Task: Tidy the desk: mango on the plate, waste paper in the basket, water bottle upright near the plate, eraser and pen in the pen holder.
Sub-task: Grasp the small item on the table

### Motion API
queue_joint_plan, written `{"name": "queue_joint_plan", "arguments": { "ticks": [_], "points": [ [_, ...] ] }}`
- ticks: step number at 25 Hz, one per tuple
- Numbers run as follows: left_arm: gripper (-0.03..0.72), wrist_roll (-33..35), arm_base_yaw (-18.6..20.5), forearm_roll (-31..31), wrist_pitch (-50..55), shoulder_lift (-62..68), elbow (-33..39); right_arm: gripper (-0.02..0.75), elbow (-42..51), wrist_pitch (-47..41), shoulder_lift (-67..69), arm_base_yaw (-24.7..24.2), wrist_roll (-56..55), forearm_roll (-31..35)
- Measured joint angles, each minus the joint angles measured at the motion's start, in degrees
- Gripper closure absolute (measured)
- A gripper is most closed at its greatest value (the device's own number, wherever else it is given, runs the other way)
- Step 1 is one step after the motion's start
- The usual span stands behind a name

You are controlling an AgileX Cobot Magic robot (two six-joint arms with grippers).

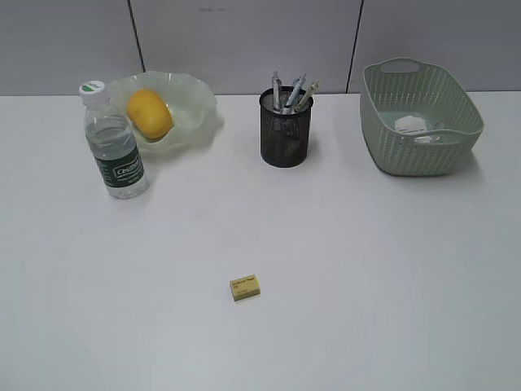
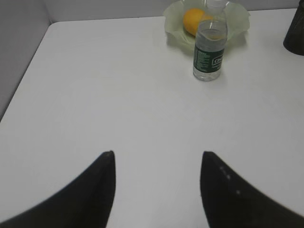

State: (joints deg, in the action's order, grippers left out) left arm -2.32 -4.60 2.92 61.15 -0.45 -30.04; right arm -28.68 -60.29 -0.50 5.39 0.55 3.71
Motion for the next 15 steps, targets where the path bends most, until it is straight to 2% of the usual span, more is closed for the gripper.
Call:
{"name": "queue_joint_plan", "arguments": {
  "ticks": [15],
  "points": [
    [0.253, 0.0, 0.0, 0.0, 0.0, 0.0, 0.0, 0.280, 0.0, 0.1, 0.0, 0.0, -0.6, 0.0]
  ]
}}
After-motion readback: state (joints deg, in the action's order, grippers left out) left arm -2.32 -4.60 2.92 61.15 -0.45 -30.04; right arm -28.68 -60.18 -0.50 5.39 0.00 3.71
